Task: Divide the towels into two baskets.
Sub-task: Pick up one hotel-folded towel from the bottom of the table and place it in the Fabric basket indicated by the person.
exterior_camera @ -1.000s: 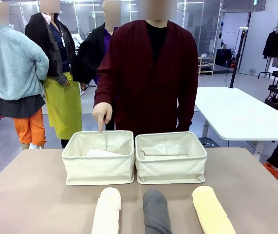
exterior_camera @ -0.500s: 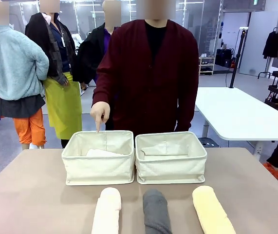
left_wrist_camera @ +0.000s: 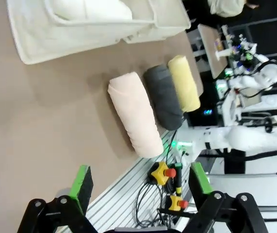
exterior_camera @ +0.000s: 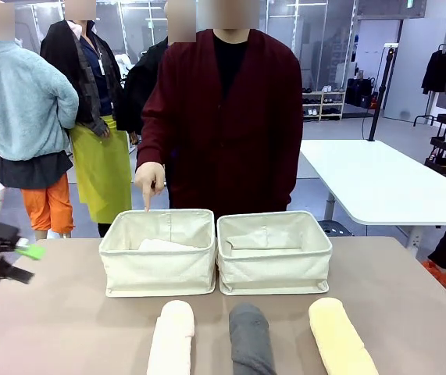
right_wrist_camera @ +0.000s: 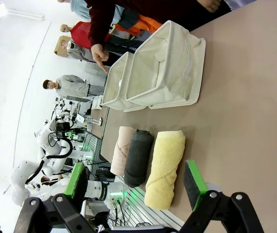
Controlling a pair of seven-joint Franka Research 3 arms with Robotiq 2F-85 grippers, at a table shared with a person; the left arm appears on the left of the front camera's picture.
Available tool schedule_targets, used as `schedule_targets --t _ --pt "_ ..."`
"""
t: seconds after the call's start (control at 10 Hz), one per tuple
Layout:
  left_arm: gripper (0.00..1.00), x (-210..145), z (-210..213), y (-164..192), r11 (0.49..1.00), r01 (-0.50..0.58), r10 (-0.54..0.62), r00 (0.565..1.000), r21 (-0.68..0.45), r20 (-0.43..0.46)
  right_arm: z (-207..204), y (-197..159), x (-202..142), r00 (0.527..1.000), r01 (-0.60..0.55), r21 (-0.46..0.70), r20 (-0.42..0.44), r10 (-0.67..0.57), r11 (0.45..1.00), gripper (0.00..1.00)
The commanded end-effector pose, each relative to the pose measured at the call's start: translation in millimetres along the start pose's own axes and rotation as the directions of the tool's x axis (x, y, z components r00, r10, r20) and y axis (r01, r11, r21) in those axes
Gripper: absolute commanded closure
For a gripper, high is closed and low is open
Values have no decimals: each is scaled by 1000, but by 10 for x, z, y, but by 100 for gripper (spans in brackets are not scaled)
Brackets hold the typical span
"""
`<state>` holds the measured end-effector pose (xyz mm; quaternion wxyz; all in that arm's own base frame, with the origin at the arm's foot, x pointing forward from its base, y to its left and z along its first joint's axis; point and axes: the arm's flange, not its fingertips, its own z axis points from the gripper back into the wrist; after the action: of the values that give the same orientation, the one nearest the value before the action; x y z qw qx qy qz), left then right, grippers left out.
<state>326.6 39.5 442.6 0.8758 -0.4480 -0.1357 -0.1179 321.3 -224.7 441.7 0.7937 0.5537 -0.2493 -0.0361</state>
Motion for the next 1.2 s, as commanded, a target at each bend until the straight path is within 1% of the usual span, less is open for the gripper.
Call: schedule_targets --t 0.0,0.1,0.2,0.3,0.4,0.6,0.7,0.8,1.0,1.1 --pt "0 -260 -682 -280 997 -3 10 996 79 -90 2 30 -17 1000 -6 8 2 6 1000 0" --pt "0 -266 -923 -354 996 -11 23 991 92 -130 2 30 -17 1000 -6 8 2 6 1000 0" --pt "0 -315 -1211 -393 990 -15 36 988 139 -149 2 30 -17 1000 -6 8 2 6 1000 0" --pt "0 -398 -1439 -394 981 -39 68 986 191 -151 2 30 -17 1000 -6 8 2 6 1000 0" --pt "0 -490 -1615 -400 976 -51 84 985 214 -149 2 30 -17 1000 -6 8 2 6 1000 0" --pt "0 -615 -1855 -354 956 -83 116 988 281 -103 2 30 -17 1000 -6 8 2 6 1000 0" --pt "0 -677 -1956 -362 953 -109 140 986 284 -90 2 30 -17 1000 -6 8 2 6 1000 0" --pt "0 -751 -2035 -382 956 -122 153 983 268 -101 2 30 -17 1000 -6 8 2 6 1000 0" --pt "0 -868 -2201 -407 959 -121 152 983 257 -104 2 30 -17 1000 -6 8 2 6 1000 0" --pt "0 -877 -2273 -358 953 -126 155 984 275 -84 2 30 -17 1000 -6 8 2 6 1000 0"
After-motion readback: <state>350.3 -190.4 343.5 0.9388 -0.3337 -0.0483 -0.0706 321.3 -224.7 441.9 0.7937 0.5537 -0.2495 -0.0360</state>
